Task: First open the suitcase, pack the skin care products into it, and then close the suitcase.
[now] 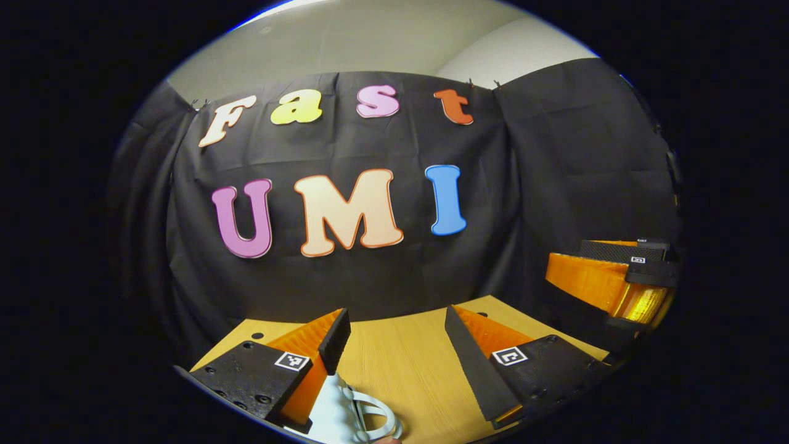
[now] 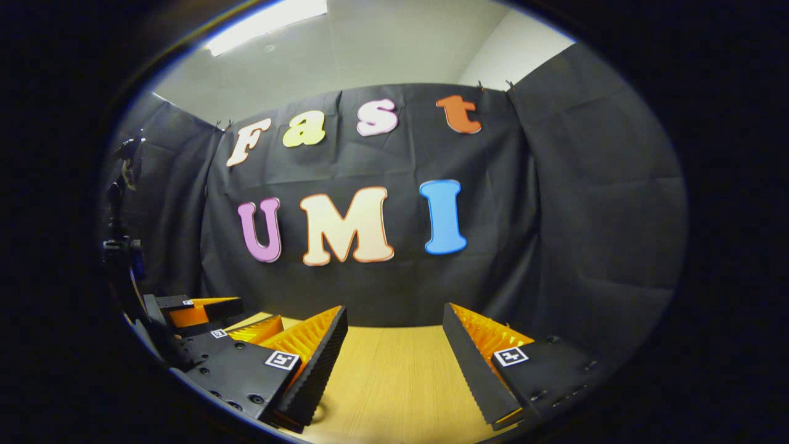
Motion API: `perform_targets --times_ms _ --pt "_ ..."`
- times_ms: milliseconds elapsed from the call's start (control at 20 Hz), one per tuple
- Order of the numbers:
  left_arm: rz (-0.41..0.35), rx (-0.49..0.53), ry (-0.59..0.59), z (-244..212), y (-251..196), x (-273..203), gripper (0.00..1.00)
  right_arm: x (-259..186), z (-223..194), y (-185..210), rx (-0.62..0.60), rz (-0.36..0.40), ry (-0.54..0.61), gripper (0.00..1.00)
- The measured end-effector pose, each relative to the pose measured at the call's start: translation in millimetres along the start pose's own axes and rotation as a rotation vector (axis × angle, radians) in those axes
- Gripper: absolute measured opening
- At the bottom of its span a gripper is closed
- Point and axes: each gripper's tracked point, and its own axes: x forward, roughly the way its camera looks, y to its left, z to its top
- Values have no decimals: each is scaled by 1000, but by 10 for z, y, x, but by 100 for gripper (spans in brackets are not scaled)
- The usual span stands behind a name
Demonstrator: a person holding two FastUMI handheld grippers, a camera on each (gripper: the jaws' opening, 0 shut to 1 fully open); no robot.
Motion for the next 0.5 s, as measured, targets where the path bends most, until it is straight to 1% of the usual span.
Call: perform_targets --times_ms 50,200,300,500 --pt "-5 1 -14 51 -17 -9 92 -11 87 10 -5 -2 -28 99" --pt "-20 3 -23 107 -36 -1 92 -30 284 52 -26 -5 -90 97" --pt "-20 -4 -20 103 -13 16 92 -34 321 80 -29 -4 -102 99" --pt "-18 2 -14 83 33 38 92 -24 314 93 -13 -11 -95 98"
